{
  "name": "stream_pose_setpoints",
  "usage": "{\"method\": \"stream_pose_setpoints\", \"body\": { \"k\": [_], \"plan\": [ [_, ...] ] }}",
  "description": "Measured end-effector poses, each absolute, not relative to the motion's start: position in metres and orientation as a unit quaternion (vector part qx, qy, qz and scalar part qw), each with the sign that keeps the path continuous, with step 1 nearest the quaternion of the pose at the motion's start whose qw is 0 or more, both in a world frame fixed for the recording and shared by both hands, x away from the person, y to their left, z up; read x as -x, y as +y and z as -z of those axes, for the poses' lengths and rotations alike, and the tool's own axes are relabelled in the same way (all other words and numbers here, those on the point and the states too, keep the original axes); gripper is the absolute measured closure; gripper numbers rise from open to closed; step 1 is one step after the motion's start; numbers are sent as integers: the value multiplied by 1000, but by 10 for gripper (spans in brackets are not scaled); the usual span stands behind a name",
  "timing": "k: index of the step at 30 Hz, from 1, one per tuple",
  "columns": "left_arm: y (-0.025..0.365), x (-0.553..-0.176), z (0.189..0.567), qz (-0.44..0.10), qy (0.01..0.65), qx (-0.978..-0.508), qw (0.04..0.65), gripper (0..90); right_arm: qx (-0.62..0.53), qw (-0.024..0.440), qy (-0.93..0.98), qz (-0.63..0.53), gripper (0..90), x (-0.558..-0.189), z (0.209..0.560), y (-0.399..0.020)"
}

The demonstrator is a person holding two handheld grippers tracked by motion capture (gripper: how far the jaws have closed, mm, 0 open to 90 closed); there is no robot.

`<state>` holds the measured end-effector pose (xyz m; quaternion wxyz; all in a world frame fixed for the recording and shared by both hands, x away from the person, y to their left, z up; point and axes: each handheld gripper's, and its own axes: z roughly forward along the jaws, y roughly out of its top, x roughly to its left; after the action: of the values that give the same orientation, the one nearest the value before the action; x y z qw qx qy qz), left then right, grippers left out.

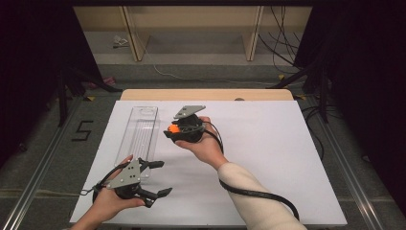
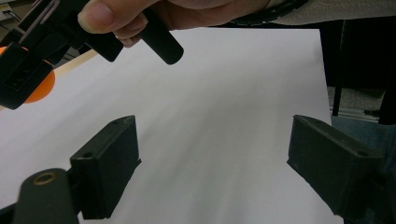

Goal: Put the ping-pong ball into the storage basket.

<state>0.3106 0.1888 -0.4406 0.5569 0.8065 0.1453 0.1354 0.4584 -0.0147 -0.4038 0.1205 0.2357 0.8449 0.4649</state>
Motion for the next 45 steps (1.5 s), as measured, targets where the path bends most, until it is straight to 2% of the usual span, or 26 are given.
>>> {"method": "stream_pose_setpoints", "body": {
  "k": [45],
  "plan": [
    [188,-310,441,-133,140,-810,554,159,-224,116,848,-466,514,-462,399,5]
  ]
}}
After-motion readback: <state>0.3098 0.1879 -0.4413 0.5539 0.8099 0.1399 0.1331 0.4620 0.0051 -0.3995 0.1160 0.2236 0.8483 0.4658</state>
